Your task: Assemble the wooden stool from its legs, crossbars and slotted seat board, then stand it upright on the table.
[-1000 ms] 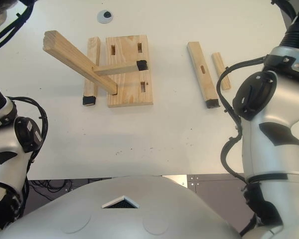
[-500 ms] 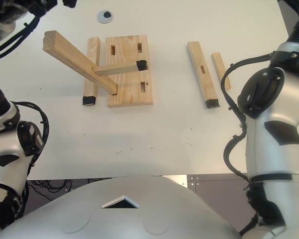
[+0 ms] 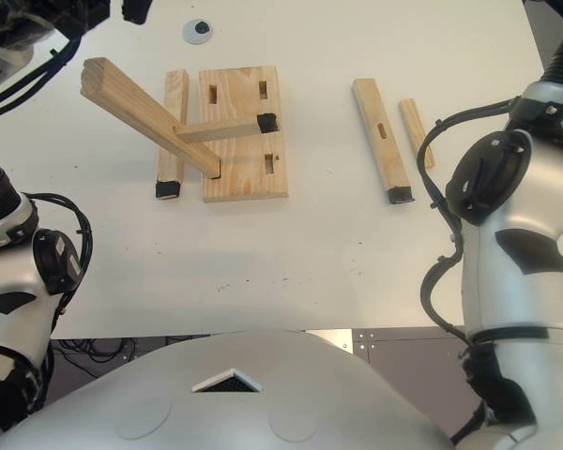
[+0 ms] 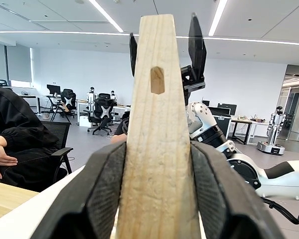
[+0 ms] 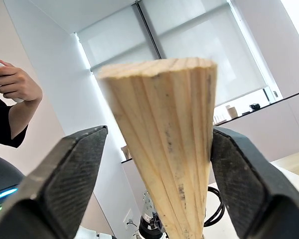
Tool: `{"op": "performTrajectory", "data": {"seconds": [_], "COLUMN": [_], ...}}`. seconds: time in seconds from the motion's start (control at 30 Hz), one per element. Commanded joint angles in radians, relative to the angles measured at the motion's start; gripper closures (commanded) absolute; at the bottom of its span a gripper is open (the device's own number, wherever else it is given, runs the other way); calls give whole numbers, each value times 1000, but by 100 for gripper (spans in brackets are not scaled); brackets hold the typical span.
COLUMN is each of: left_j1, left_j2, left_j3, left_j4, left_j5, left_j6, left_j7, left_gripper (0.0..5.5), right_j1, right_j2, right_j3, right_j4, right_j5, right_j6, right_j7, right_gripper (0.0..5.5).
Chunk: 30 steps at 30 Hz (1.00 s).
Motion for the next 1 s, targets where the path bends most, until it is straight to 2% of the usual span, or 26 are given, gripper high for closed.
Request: {"op": "performTrajectory", "data": {"seconds": [0.03,0.2,0.4,0.43,0.53,0.77,1.0], "left_j1": [1,4,1,-3,-16,-59,-57], "left_j2": [15,15,13,12,13,9,-7], "left_j3": [-3,-2,-1,0,10,100,108], "left_j4": [9,13,24,30,52,158,187], "left_j5": [-3,-3,31,40,66,94,132], "left_j6": [16,15,-16,-25,-56,-126,-157], "left_j7": [-3,-4,-5,-5,0,78,156], "left_gripper": [351,351,351,315,263,170,164], "right_j1": [1,10,30,28,10,2,198], "right_j2": [-11,-9,3,4,-5,-92,-80], "right_j3": [4,12,9,8,14,83,232], "right_j4": [6,-6,-51,-52,-27,42,13], "right_j5": [-6,-9,-13,-20,-70,-245,-411], "right_j6": [-6,-2,-19,-32,-109,-302,-448], "right_j7": [1,3,-14,-21,-37,55,172], "right_gripper": [241,326,327,328,329,332,333]}}
